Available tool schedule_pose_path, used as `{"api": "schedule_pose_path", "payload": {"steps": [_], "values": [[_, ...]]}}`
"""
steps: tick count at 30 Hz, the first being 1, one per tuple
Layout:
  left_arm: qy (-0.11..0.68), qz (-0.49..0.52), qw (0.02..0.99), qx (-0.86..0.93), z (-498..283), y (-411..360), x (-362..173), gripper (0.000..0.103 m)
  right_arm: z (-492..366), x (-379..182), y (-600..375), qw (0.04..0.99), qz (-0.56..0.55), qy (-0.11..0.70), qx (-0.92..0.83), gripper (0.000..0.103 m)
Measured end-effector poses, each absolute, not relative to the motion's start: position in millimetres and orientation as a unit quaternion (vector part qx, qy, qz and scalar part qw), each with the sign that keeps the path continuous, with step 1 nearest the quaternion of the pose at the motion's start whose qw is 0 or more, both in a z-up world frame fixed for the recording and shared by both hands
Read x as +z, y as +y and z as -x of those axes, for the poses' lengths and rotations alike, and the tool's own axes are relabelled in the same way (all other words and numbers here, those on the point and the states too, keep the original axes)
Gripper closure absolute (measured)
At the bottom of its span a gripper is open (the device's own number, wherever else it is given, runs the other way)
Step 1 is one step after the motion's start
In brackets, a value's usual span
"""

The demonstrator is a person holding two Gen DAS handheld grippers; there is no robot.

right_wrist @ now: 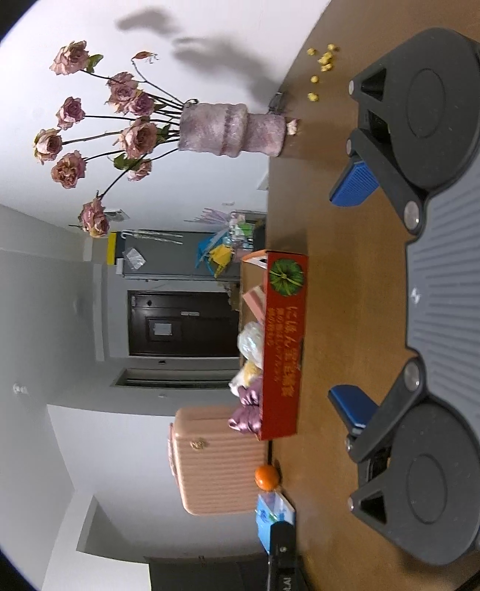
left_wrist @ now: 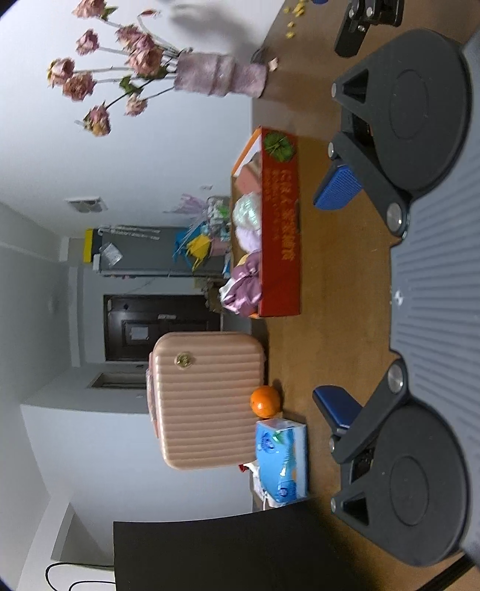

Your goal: Organize soft objects

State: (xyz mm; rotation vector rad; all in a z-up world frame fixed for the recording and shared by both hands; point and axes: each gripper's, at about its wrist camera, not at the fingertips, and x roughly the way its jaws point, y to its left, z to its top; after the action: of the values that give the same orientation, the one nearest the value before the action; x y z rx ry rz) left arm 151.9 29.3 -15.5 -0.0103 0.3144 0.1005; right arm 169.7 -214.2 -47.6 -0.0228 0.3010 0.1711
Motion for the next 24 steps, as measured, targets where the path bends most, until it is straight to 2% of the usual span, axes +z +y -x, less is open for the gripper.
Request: {"api": "schedule_pose_path", "payload": {"steps": [7,24], "values": [[0.171,-0.010,0.985,0.020,-103,18,-22,0.000,-127,-44,-212,0.979,0.020,0.182,0.089,0.000],[0.171,-0.009,0.985,0.005,-62,0,-16,0.000,-76,-7,-217,0.983,0.026,0.157,0.086,0.000]]}}
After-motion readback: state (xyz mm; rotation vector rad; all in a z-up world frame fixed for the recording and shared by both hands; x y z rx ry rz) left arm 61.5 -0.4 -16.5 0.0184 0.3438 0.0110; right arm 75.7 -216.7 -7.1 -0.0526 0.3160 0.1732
